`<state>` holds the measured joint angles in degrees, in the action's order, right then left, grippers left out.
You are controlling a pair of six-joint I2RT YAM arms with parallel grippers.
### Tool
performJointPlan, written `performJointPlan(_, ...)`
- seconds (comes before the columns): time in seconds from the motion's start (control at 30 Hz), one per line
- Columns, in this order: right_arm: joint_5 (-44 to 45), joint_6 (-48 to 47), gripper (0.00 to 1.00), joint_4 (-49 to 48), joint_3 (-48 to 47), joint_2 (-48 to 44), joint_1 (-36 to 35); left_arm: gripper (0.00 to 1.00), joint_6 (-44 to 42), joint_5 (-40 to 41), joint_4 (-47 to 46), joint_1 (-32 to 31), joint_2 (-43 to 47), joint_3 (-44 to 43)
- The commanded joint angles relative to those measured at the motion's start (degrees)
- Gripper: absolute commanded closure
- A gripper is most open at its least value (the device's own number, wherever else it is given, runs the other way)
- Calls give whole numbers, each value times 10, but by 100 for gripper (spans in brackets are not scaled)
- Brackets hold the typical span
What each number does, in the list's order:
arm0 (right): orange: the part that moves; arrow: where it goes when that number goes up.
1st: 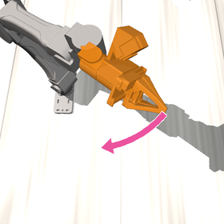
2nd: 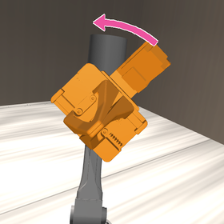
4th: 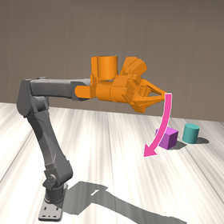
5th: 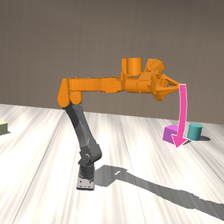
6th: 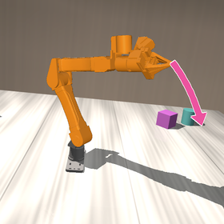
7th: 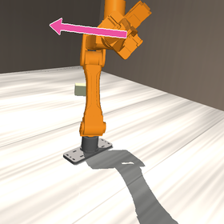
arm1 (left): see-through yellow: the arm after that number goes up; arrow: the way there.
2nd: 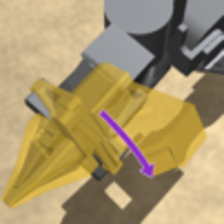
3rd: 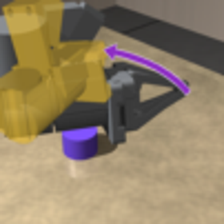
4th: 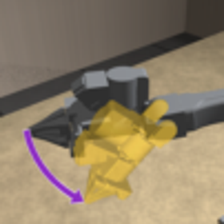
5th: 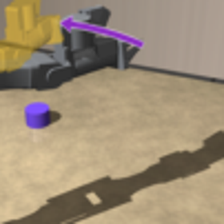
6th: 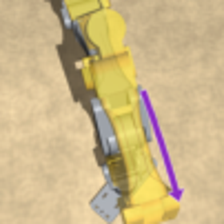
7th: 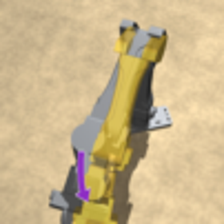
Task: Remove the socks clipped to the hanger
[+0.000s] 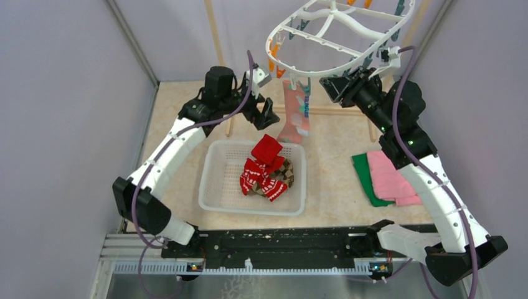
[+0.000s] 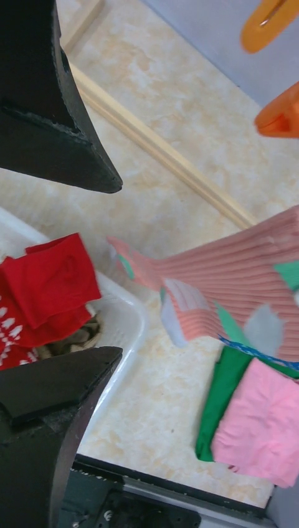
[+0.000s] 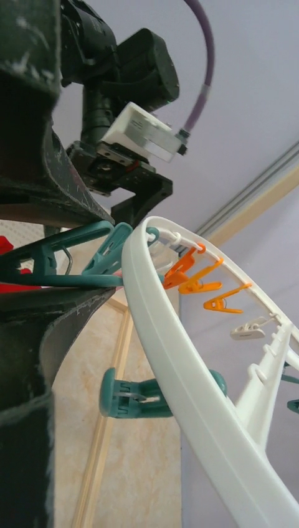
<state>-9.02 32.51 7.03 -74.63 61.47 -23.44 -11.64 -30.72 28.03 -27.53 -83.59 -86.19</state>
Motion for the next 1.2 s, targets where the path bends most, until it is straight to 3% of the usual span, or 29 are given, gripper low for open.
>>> performJointPlan(0.0, 5, -16, 60, 10, -7, -23, 4, 1, 40, -78, -76, 17, -67, -59)
performJointPlan(0.2, -4, -31, 39, 29, -15, -29, 5, 5, 41, -104, -175, 29, -106, -64)
performJointPlan(0.3, -29, -42, 25, 18, 5, -39, 5, 12, 55, -135, -181, 44, -120, -74)
performJointPlan(0.4, -71, -61, 17, 8, 36, -40, 5, 26, 71, -164, -201, 62, -119, -68)
performJointPlan(0.5, -108, -79, 16, 2, 73, -27, 5, 50, 68, -169, -216, 69, -115, -61)
performJointPlan(0.57, -121, -84, 16, -17, 104, -18, 5, 58, 71, -172, -218, 75, -113, -58)
performJointPlan(0.77, -129, -104, 18, -187, 217, 21, 4, 61, 73, -166, -183, 100, -83, -52)
performJointPlan(0.9, -108, -137, 19, -276, 227, 93, -28, 64, 65, -126, -133, 117, -60, -62)
performJointPlan(1.03, -4, -212, 19, -301, 180, 176, -111, 64, 65, -92, -106, 129, -35, -62)
performJointPlan(1.17, 147, -255, 15, -404, 156, 259, -178, 64, 54, -54, -60, 139, -19, -89)
